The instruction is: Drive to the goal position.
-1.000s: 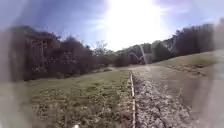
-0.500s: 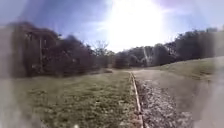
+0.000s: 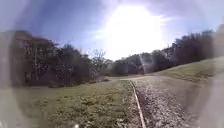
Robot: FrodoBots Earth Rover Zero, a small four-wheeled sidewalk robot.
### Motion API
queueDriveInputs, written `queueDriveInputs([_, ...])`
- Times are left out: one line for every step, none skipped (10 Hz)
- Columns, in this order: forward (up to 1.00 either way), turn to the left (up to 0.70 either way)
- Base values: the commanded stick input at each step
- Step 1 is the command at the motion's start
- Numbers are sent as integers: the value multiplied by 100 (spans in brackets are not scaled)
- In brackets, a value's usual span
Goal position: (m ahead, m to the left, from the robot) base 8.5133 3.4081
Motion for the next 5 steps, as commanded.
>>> queueDriveInputs([70,-34])
queueDriveInputs([70,-34])
queueDriveInputs([70,-34])
queueDriveInputs([70,-34])
queueDriveInputs([70,-34])
